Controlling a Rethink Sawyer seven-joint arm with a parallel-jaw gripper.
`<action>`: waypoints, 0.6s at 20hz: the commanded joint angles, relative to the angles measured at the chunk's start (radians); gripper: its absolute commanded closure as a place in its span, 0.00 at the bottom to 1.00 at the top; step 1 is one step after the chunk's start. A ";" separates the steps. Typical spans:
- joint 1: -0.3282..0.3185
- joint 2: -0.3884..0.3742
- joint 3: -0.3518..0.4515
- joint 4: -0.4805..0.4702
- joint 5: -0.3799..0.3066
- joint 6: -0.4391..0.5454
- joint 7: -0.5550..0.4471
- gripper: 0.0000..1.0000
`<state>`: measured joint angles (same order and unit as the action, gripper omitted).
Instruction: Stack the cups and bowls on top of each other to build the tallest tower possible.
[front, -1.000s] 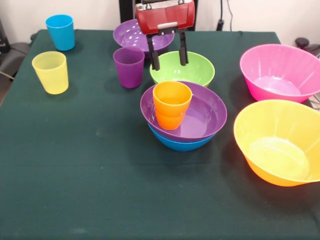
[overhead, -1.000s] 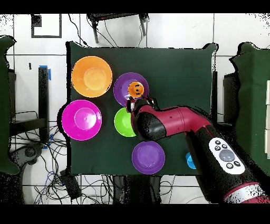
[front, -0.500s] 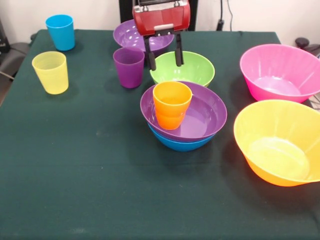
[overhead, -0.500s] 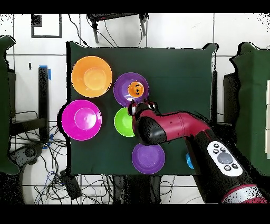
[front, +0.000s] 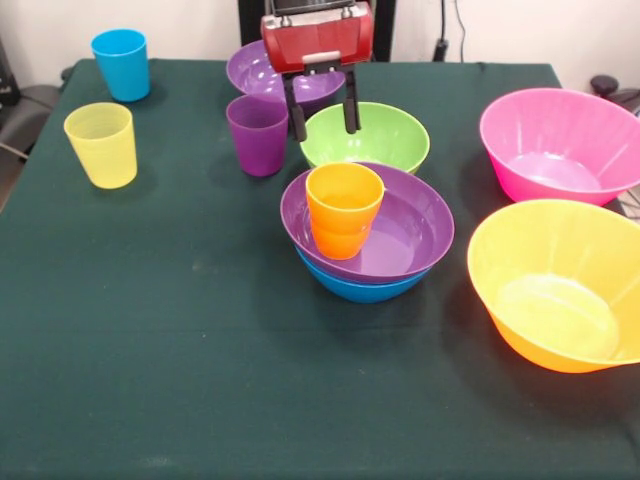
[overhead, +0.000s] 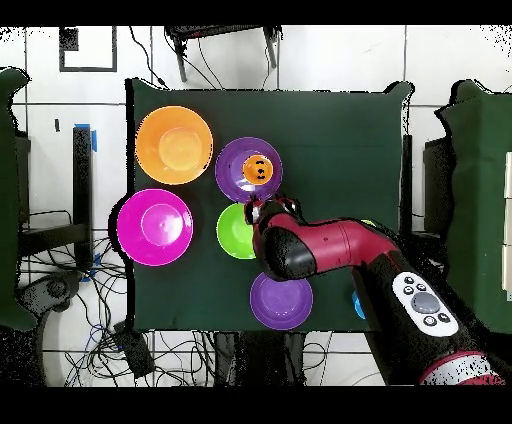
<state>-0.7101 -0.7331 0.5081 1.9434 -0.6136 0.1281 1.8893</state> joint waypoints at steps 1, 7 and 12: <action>0.018 0.074 -0.045 0.048 -0.052 -0.050 0.073 0.00; -0.007 0.048 -0.024 0.071 -0.045 -0.006 0.044 0.00; -0.009 0.001 -0.008 0.090 -0.024 0.030 0.038 0.00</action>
<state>-0.7255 -0.7433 0.5031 1.9622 -0.6136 0.1166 1.8893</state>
